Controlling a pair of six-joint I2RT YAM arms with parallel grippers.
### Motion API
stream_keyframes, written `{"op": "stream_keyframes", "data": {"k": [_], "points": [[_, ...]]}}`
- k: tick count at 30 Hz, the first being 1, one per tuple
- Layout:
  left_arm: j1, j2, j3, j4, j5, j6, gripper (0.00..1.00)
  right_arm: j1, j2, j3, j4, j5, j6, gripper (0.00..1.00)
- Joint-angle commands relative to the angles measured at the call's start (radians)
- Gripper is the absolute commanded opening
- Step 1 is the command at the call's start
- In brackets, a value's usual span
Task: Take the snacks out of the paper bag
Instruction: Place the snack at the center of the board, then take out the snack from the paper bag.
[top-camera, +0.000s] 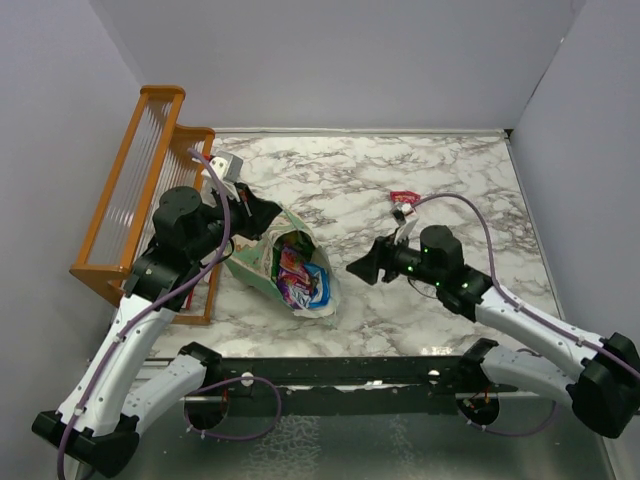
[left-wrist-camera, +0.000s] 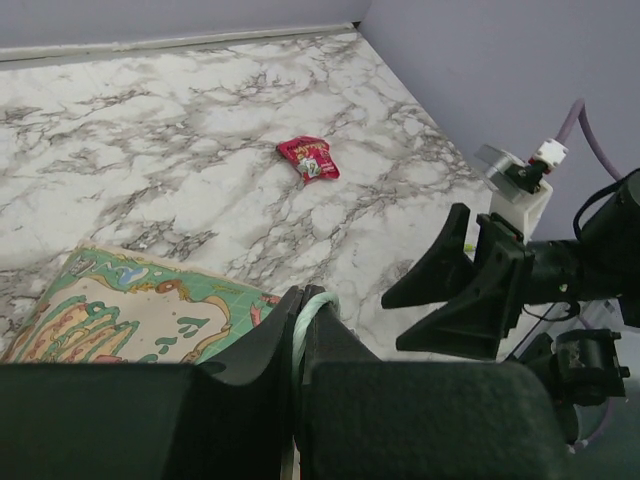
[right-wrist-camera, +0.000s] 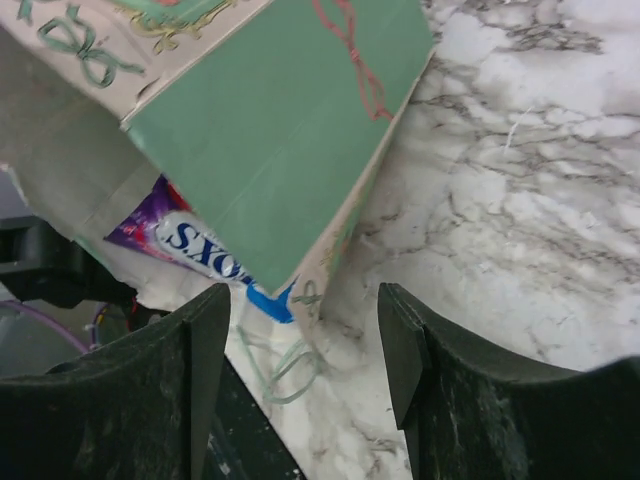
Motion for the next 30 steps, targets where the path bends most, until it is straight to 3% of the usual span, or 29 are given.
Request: {"op": "stream_keyframes", "data": {"k": [1, 6, 14, 21, 24, 30], "points": [[0.001, -0.028, 0.005, 0.04, -0.02, 0.01, 0.0, 0.182, -0.052, 0.036, -0.09, 0.205, 0.062, 0.58], [0.001, -0.02, 0.007, 0.04, -0.031, 0.015, 0.0, 0.376, -0.067, 0.075, -0.141, 0.44, 0.079, 0.5], [0.001, -0.008, 0.019, 0.033, -0.024, 0.011, 0.0, 0.547, 0.087, 0.154, -0.112, 0.591, 0.084, 0.37], [0.001, -0.006, 0.023, 0.032, -0.025, 0.009, 0.0, 0.656, 0.256, 0.239, -0.13, 0.828, 0.047, 0.35], [0.001, -0.007, 0.022, 0.029, -0.023, 0.009, 0.0, 0.659, 0.34, 0.304, -0.232, 0.943, 0.11, 0.4], [0.001, -0.009, 0.02, 0.022, -0.028, 0.016, 0.0, 0.66, 0.416, 0.319, -0.193, 1.021, 0.102, 0.46]]}}
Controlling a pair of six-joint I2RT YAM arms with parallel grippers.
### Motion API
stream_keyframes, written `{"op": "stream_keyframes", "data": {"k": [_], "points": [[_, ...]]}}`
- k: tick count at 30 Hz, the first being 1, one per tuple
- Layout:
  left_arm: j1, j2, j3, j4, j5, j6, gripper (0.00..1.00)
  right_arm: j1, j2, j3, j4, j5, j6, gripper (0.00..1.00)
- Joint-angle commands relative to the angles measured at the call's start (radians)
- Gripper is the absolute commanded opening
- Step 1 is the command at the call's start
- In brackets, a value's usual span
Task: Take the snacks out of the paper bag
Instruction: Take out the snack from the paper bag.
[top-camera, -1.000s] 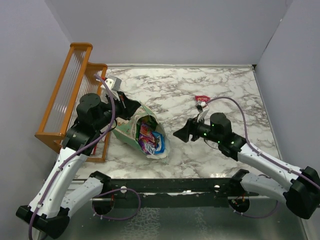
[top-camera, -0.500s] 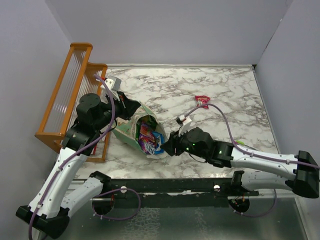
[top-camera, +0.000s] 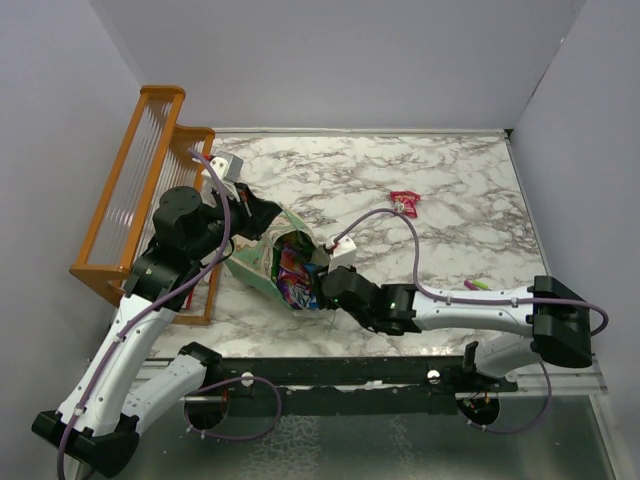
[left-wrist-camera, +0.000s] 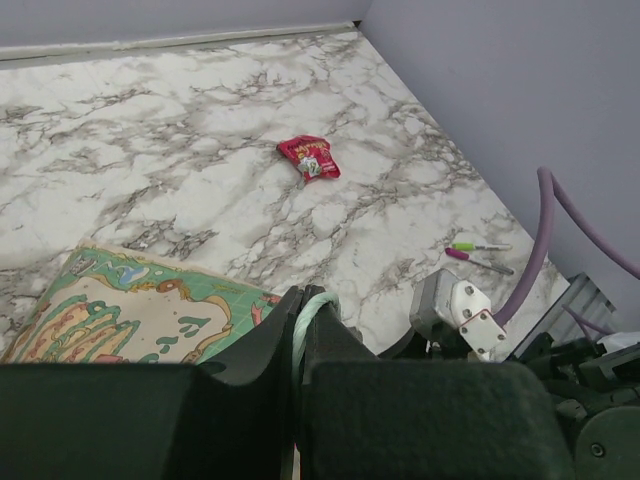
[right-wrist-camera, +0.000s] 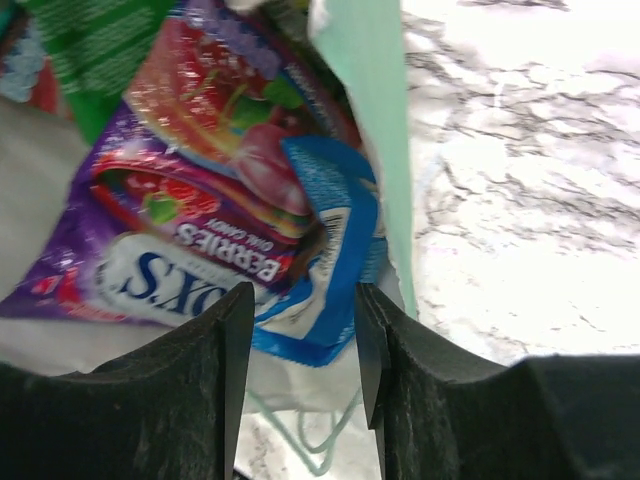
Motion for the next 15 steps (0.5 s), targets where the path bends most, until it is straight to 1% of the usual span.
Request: {"op": "stream_keyframes", "data": {"k": [1, 12, 15], "points": [[0.0, -0.008, 0.02, 0.024, -0.027, 0.015, 0.0, 0.005, 0.057, 0.025, 0.006, 0.153, 0.013, 0.46], [0.001, -0.016, 0.016, 0.021, -0.027, 0.019, 0.0, 0.004, 0.2, 0.083, 0.021, 0.178, 0.007, 0.48], [0.001, -0.019, 0.015, 0.023, -0.027, 0.017, 0.0, 0.004, 0.228, 0.094, 0.02, 0.186, 0.005, 0.43]]}}
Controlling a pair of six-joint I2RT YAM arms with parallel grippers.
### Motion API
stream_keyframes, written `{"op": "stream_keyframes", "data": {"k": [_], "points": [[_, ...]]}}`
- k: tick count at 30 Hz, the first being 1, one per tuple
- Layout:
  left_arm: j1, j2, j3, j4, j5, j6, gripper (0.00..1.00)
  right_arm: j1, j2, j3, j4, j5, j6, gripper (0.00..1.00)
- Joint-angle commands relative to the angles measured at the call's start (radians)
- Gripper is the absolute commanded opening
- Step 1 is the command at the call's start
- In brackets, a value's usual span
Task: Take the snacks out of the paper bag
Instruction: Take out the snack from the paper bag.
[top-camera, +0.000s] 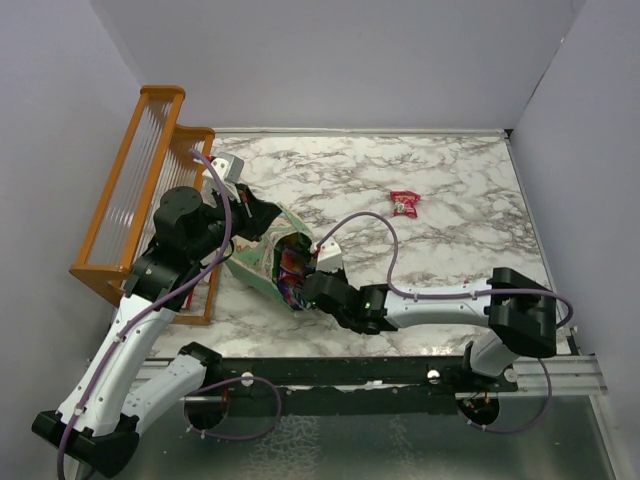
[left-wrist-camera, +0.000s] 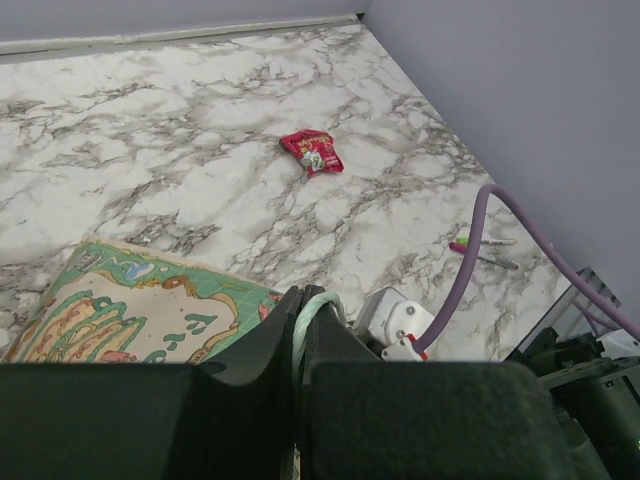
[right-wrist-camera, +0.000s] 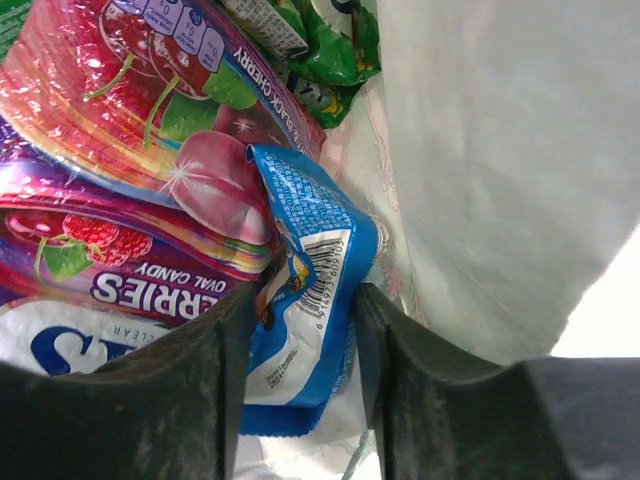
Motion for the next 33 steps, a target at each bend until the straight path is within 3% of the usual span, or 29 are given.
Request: {"op": "stream_keyframes", "data": {"k": [1, 7, 10, 15, 27, 30, 33], "points": [[0.001, -0.019, 0.015, 0.036, -0.027, 0.008, 0.0, 0.004, 0.046, 0.038, 0.018, 0.061, 0.007, 0.4], [0.001, -0.02, 0.017, 0.033, -0.027, 0.008, 0.0, 0.004, 0.053, 0.049, 0.006, 0.064, -0.007, 0.18], [0.001, -0.019, 0.017, 0.034, -0.028, 0.01, 0.0, 0.004, 0.023, 0.043, 0.005, 0.064, -0.027, 0.13], [0.001, -0.014, 0.021, 0.033, -0.031, 0.014, 0.0, 0.004, -0.092, -0.007, 0.058, -0.014, -0.116, 0.1], [0.001, 0.013, 0.034, 0.036, -0.028, 0.03, 0.0, 0.005, -0.495, -0.148, 0.136, -0.494, -0.44, 0.03], [0.001, 0.018, 0.032, 0.039, -0.027, 0.035, 0.0, 0.004, -0.583, -0.177, 0.135, -0.523, -0.499, 0.03], [0.001, 0.019, 0.031, 0.041, -0.031, 0.04, 0.0, 0.004, -0.648, -0.157, 0.053, -0.449, -0.53, 0.03]]}}
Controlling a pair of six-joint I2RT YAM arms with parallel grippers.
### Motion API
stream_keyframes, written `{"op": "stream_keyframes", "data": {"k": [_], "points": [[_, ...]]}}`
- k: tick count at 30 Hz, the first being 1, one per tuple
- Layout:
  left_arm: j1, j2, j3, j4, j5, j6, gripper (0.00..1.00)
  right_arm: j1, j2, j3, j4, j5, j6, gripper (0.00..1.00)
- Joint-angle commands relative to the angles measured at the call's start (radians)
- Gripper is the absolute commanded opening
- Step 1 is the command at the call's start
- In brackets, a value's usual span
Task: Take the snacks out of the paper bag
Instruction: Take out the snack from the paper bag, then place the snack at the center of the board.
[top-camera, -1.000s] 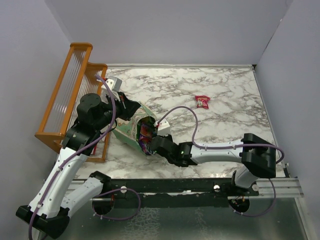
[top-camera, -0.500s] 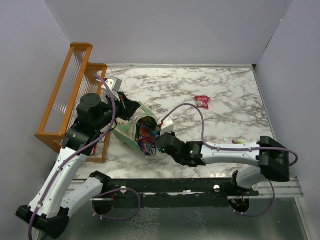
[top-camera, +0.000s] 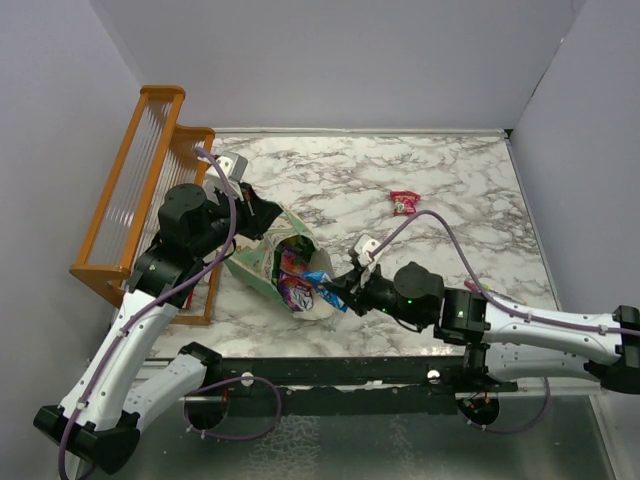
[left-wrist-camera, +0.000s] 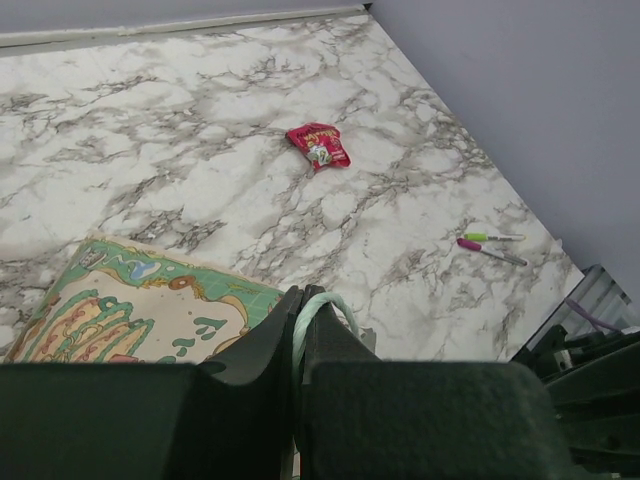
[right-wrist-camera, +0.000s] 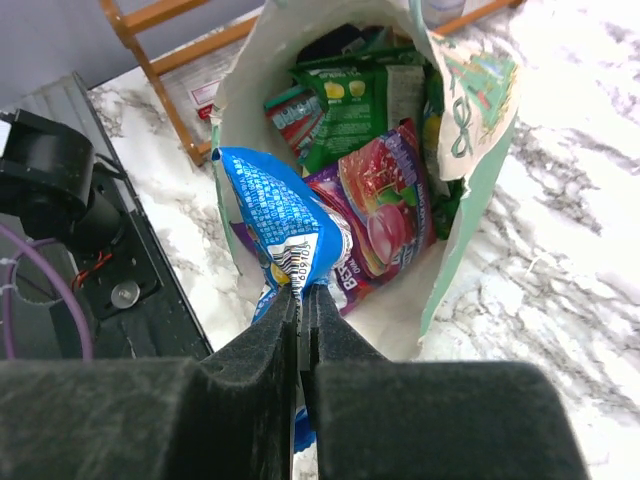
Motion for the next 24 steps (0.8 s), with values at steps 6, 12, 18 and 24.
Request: {"op": "stream_keyframes", "data": {"k": [6, 12, 18, 24], "points": [[0.001, -0.012, 0.019, 0.037, -0.035, 0.031, 0.0, 0.004, -0.168, 0.066, -0.176, 0.198, -0.12, 0.03], [0.001, -0.017, 0.016, 0.032, -0.039, 0.037, 0.0, 0.005, -0.205, 0.017, -0.148, 0.457, -0.033, 0.01], [0.001, -0.02, 0.021, 0.02, -0.045, 0.045, 0.0, 0.0, -0.213, -0.025, -0.209, 0.796, 0.099, 0.01], [0.001, -0.007, 0.018, 0.033, -0.04, 0.041, 0.0, -0.086, -0.137, -0.012, -0.229, 0.804, 0.125, 0.01]]}}
